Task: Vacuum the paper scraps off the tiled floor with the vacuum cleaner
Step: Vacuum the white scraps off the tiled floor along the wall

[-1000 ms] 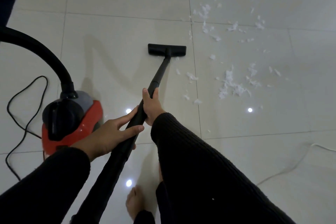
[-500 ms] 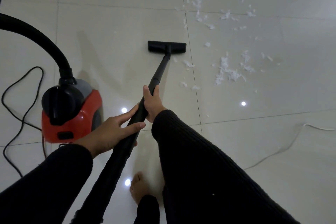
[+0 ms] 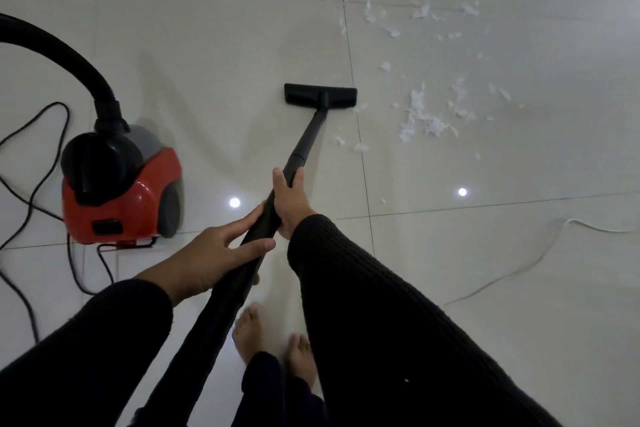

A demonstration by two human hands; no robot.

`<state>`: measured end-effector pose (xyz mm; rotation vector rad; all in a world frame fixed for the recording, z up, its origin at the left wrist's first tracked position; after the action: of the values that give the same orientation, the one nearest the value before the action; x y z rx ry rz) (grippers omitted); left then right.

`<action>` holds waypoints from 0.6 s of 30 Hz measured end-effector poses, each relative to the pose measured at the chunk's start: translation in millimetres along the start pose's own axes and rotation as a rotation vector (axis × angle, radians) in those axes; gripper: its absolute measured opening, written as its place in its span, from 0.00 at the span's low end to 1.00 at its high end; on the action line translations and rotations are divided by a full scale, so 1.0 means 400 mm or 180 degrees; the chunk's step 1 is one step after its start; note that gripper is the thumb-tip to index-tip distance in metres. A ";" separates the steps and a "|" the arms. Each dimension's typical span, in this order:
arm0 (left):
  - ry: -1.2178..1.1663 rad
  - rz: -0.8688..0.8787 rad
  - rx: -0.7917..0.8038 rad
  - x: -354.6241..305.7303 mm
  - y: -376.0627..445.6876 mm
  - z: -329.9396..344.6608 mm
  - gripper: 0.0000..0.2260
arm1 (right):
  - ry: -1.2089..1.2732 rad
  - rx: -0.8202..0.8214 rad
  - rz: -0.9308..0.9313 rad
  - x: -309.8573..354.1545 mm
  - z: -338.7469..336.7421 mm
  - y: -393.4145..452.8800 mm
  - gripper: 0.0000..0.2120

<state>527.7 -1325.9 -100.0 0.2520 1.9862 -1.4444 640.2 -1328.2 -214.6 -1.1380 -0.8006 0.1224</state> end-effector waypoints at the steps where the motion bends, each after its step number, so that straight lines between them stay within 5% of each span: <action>1: 0.0024 0.0001 0.0014 -0.001 -0.007 0.013 0.23 | 0.0026 -0.0019 0.0003 -0.005 -0.014 -0.007 0.34; 18: 0.0344 -0.0137 0.0296 0.087 -0.132 0.153 0.26 | 0.0519 -0.0230 0.0081 -0.155 -0.132 -0.171 0.34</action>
<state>498.4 -1408.4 -91.0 0.3364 2.0236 -1.5828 607.7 -1428.1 -197.6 -1.2103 -0.6499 0.0215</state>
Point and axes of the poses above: each hand's wrist, its own y-axis towards the middle knuckle, its own z-axis out of the palm, x = y × z, the point moved 6 cm from there along y, towards the middle knuckle, and after that the axes turned 13 degrees about y, right-handed, at the moved point
